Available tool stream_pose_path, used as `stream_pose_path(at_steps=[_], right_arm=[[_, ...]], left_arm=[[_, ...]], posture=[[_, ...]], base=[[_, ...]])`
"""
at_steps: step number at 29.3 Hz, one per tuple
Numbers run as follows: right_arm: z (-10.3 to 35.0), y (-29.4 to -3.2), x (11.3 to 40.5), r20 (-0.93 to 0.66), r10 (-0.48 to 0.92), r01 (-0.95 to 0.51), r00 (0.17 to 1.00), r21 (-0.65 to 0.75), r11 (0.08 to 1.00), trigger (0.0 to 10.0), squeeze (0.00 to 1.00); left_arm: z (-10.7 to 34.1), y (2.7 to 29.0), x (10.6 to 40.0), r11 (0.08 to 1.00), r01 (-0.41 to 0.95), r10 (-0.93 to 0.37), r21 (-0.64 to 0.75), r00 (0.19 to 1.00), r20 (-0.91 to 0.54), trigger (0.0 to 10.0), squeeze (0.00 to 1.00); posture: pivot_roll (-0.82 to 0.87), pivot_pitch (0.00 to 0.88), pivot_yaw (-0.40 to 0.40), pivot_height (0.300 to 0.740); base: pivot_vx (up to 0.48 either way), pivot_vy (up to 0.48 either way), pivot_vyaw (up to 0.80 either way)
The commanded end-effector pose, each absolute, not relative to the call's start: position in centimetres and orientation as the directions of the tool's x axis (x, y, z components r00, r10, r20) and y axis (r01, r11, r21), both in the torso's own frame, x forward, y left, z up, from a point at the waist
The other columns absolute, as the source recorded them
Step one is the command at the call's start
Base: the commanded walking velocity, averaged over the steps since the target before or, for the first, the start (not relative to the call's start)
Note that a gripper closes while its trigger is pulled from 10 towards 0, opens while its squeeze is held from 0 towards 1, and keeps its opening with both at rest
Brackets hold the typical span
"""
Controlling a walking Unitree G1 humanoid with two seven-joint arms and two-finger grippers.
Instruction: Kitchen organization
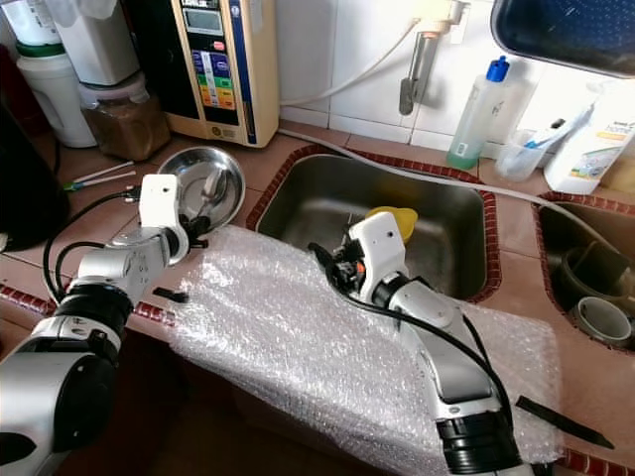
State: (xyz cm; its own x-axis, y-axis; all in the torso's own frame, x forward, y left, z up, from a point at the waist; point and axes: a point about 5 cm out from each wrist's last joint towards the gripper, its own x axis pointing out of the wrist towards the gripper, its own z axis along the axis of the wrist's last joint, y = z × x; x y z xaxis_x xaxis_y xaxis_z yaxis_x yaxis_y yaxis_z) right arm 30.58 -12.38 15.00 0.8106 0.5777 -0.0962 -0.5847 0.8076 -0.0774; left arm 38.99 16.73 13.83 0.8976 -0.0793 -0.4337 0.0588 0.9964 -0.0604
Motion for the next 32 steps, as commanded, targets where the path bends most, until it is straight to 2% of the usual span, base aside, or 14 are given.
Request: stream_pose_path(at_steps=[1,17,32], right_arm=[[15.8,-12.0,30.4,-0.054,0.621,-0.623,0.782,-0.084,0.777,10.0,0.00],[16.8,-12.2,30.9,-0.001,0.617,-0.615,0.787,-0.076,0.784,10.0,0.00],[19.0,-12.6,31.4,0.116,0.587,-0.589,0.801,-0.019,0.808,10.0,0.00]], left_arm=[[13.7,16.6,38.8,0.995,0.065,-0.091,-0.074,0.893,-0.441,0.0,0.00],[14.3,16.7,39.0,0.996,0.061,-0.084,-0.067,0.905,-0.416,0.0,0.00],[18.5,16.8,40.1,0.999,0.008,-0.019,-0.050,0.975,-0.222,0.0,0.00]], posture=[[0.00,0.000,0.037,0.740],[0.00,0.000,0.036,0.740],[-0.01,0.000,0.028,0.740]], base=[[0.000,0.000,0.00],[0.000,0.000,0.00],[0.000,0.000,0.00]])
